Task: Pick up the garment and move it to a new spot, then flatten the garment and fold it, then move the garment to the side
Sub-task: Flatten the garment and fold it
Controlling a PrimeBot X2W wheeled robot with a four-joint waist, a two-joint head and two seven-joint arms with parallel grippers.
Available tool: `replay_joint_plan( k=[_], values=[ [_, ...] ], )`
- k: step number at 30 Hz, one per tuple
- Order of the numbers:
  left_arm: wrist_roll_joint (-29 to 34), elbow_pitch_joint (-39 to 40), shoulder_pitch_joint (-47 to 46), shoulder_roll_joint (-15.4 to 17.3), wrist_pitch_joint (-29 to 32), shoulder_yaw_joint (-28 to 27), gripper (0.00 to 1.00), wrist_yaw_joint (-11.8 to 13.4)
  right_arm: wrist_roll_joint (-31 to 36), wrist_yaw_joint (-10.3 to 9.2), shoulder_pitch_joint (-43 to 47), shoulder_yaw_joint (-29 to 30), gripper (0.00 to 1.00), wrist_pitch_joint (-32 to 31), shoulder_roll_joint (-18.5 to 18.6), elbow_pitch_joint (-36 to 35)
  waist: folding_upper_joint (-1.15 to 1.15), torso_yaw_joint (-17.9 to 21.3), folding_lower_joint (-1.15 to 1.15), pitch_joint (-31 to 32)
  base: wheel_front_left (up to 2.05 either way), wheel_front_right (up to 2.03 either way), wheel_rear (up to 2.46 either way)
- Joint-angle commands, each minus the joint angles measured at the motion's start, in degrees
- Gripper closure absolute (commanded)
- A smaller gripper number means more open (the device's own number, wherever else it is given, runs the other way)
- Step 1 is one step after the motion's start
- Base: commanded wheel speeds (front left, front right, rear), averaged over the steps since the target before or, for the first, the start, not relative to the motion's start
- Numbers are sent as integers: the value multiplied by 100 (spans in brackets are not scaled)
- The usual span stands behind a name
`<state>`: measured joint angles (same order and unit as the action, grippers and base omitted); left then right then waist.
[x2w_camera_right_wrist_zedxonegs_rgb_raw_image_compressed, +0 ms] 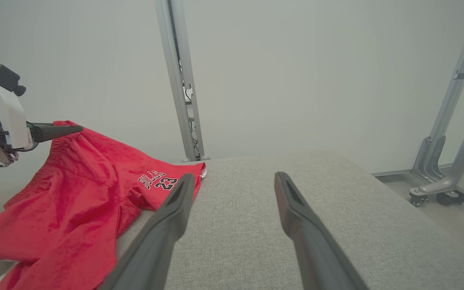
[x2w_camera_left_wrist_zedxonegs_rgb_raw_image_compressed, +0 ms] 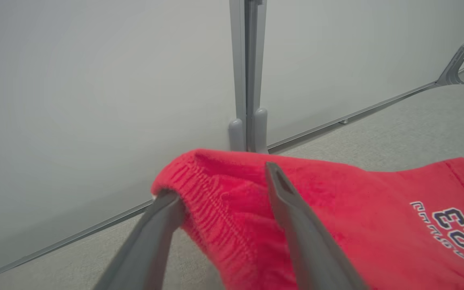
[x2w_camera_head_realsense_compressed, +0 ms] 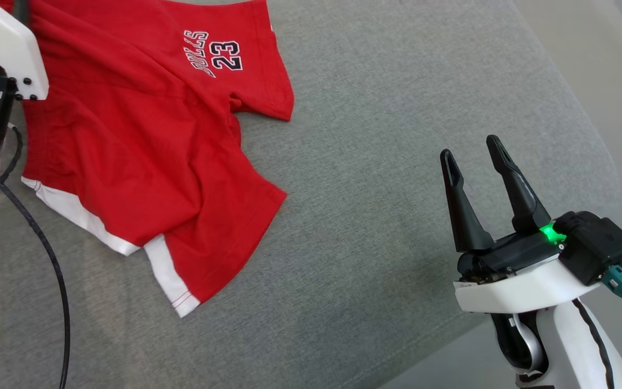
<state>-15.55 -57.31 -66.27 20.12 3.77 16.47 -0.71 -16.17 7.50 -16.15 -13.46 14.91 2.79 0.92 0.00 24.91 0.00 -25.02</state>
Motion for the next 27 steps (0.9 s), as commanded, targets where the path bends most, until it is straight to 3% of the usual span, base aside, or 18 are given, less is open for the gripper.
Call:
replay_joint_plan(
  k=[1,7,10,14,20,27],
  values=[
    [-7,-1,14,12,-78,-8,0,5,25,-2,-66,15,0,43,23,20,0,-109,0,89,0,0,0],
    [-197,47,231,-191,-326,-20,0,-163,185,-2,-71,130,0,43,24,129,0,-582,0,455,0,0,0],
    [-387,24,497,-422,9,122,0,-487,319,-2,-8,206,0,42,23,239,0,-976,0,727,0,0,0],
    [-587,174,692,-537,230,237,0,-626,419,-2,-10,198,0,38,27,315,0,-1268,0,940,0,0,0],
    [-760,472,889,-464,194,303,0,-668,400,-2,-18,181,0,38,26,383,0,-1493,0,1141,0,0,0],
    [-934,1224,1572,-503,-591,128,0,-499,311,-2,201,296,0,37,25,505,0,-1823,0,1487,0,0,0]
  ],
)
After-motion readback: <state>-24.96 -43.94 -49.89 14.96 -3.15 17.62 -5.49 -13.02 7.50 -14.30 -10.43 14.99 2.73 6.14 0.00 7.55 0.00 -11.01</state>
